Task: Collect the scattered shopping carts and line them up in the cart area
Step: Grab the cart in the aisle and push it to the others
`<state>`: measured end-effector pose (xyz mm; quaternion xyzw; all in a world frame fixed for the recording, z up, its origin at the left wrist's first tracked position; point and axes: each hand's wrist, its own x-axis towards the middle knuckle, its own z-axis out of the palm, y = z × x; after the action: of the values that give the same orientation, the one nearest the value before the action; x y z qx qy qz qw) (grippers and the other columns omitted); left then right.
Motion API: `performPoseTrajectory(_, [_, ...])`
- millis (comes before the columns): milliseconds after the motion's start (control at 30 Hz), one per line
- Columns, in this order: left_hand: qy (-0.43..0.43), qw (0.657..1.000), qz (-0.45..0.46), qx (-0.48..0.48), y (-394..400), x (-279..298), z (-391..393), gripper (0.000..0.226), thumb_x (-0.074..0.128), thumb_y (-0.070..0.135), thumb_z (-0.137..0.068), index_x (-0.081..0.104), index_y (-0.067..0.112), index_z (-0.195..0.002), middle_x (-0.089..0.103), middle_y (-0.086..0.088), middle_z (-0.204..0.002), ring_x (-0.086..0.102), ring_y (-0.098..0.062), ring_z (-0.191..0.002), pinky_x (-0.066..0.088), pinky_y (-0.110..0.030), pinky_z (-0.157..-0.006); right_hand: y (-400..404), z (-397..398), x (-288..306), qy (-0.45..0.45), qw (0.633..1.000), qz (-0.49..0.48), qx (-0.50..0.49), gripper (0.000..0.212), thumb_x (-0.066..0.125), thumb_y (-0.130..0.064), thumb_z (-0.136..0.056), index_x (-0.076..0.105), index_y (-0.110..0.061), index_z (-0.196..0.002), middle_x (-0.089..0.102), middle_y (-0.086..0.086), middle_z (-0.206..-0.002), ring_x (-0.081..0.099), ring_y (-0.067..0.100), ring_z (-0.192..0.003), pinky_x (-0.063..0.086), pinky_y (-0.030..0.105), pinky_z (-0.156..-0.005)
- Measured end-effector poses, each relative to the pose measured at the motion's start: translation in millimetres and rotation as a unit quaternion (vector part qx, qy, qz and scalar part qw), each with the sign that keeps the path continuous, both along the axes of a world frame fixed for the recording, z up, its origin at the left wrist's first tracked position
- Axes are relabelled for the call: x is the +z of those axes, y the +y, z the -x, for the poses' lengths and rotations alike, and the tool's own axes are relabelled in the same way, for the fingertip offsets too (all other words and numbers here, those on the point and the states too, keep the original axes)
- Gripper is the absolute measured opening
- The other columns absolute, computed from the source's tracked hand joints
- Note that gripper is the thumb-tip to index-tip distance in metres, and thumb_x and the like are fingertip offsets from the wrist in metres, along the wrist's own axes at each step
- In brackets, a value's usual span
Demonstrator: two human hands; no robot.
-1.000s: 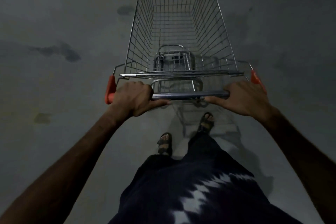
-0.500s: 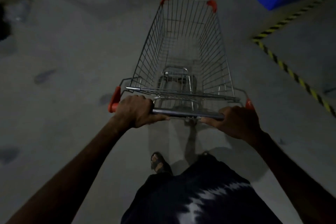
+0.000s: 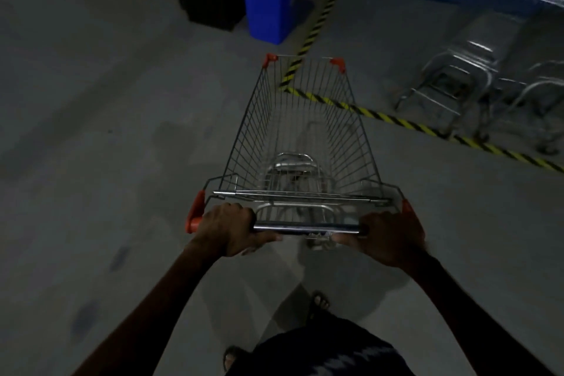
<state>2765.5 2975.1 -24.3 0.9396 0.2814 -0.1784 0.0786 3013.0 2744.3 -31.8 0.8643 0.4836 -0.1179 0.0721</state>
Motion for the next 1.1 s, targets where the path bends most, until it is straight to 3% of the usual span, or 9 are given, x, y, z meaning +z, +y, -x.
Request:
performPoseTrajectory(100, [0.019, 0.999, 0.001, -0.036, -7, 9, -63, 0.081, 0.029, 0.104, -0.074, 0.058, 0.028, -0.079, 0.054, 0.007, -0.078, 0.061, -0.018, -0.083, 0.045, -0.037, -0.082, -20, -44, 4, -0.012, 0.999, -0.005, -0.030, 0.105, -0.013, -0.110, -0.051, 0.057, -0.034, -0.072, 0.076, -0.009, -0.092, 0.071, 0.013, -0.103, 0.020, 0.049, -0.125])
performPoseTrajectory(200, [0.031, 0.998, -0.012, -0.059, -14, 16, -121, 0.078, 0.033, 0.101, -0.079, 0.062, 0.029, -0.085, 0.068, 0.005, -0.094, 0.068, -0.017, -0.099, 0.044, -0.042, -0.100, -33, -85, 8, -0.022, 0.998, -0.009, -0.059, 0.105, -0.023, -0.107, -0.045, 0.051, -0.037, -0.069, 0.075, -0.011, -0.092, 0.070, 0.009, -0.103, 0.016, 0.048, -0.125])
performPoseTrajectory(333, [-0.009, 0.996, 0.005, -0.090, -2, 4, -185, 0.094, 0.023, 0.109, -0.069, 0.067, 0.027, -0.086, 0.072, 0.003, -0.090, 0.071, -0.018, -0.090, 0.050, -0.036, -0.087, -43, -133, 3, -0.051, 0.994, -0.002, -0.102, 0.107, -0.015, -0.108, -0.053, 0.063, -0.038, -0.075, 0.073, -0.013, -0.081, 0.071, 0.005, -0.093, 0.011, 0.052, -0.128])
performPoseTrajectory(433, [-0.029, 0.994, 0.009, -0.105, 12, -3, -228, 0.106, 0.015, 0.113, -0.060, 0.071, 0.028, -0.088, 0.072, 0.005, -0.086, 0.070, -0.017, -0.083, 0.053, -0.036, -0.084, -39, -165, 4, -0.054, 0.991, -0.007, -0.121, 0.098, -0.014, -0.108, -0.054, 0.054, -0.039, -0.071, 0.072, -0.013, -0.080, 0.071, 0.005, -0.093, 0.012, 0.052, -0.128])
performPoseTrajectory(667, [-0.036, 0.991, 0.007, -0.132, 57, -5, -316, 0.093, 0.017, 0.112, -0.062, 0.061, 0.031, -0.080, 0.073, 0.003, -0.089, 0.071, -0.019, -0.088, 0.052, -0.035, -0.082, -4, -244, -2, -0.052, 0.988, -0.011, -0.147, 0.088, -0.007, -0.111, -0.056, 0.043, -0.039, -0.061, 0.071, -0.013, -0.078, 0.072, 0.009, -0.092, 0.010, 0.055, -0.128])
performPoseTrajectory(867, [-0.064, 0.985, -0.020, -0.159, 122, -9, -398, 0.088, 0.017, 0.110, -0.062, 0.055, 0.031, -0.071, 0.072, 0.004, -0.084, 0.071, -0.018, -0.086, 0.046, -0.033, -0.076, 54, -316, -4, -0.070, 0.986, -0.016, -0.148, 0.089, -0.014, -0.107, -0.057, 0.041, -0.038, -0.061, 0.070, -0.013, -0.074, 0.072, 0.008, -0.087, 0.011, 0.054, -0.128])
performPoseTrajectory(1000, [-0.058, 0.985, -0.015, -0.164, 173, -3, -459, 0.089, 0.030, 0.107, -0.070, 0.068, 0.027, -0.080, 0.072, 0.003, -0.084, 0.071, -0.017, -0.085, 0.044, -0.031, -0.075, 104, -372, 2, -0.068, 0.985, -0.015, -0.158, 0.105, -0.020, -0.107, -0.053, 0.058, -0.040, -0.075, 0.072, -0.011, -0.078, 0.073, 0.011, -0.091, 0.012, 0.054, -0.128])
performPoseTrajectory(1100, [-0.052, 0.984, -0.009, -0.169, 205, 3, -506, 0.089, 0.033, 0.103, -0.075, 0.072, 0.025, -0.091, 0.073, 0.001, -0.092, 0.071, -0.020, -0.094, 0.046, -0.034, -0.083, 141, -418, 5, -0.041, 0.984, 0.018, -0.170, 0.105, -0.017, -0.107, -0.054, 0.059, -0.038, -0.078, 0.067, -0.015, -0.076, 0.070, 0.005, -0.094, 0.008, 0.054, -0.128])
